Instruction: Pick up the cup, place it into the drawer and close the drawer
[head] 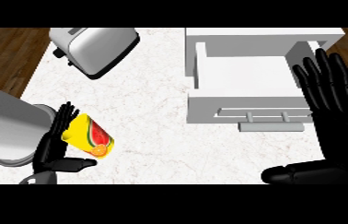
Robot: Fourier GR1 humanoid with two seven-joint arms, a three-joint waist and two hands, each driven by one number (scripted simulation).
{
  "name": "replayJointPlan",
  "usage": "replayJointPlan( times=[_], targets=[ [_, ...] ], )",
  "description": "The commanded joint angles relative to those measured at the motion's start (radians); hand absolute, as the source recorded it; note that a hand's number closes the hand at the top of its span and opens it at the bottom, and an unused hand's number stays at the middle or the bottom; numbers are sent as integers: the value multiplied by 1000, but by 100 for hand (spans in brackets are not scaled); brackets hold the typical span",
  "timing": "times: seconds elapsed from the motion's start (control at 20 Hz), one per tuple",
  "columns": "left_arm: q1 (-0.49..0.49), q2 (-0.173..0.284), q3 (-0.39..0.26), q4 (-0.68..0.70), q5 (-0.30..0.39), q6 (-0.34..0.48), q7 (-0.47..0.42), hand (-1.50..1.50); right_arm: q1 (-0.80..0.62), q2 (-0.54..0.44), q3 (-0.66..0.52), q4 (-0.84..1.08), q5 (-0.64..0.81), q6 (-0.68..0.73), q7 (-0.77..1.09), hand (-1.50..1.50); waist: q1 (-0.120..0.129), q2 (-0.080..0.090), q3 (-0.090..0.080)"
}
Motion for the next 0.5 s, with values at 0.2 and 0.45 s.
replayJointPlan(
  times=[0.2,0.45],
  targets=[
    [-46,-17,-10,171,12,-69,-74,-150,16,-5,12,-34,-10,13,24,-150,-6,6,-11],
    [-60,-24,-16,207,31,-108,-94,-150,-9,11,9,-8,-7,-7,15,-150,-4,6,-11]
  ],
)
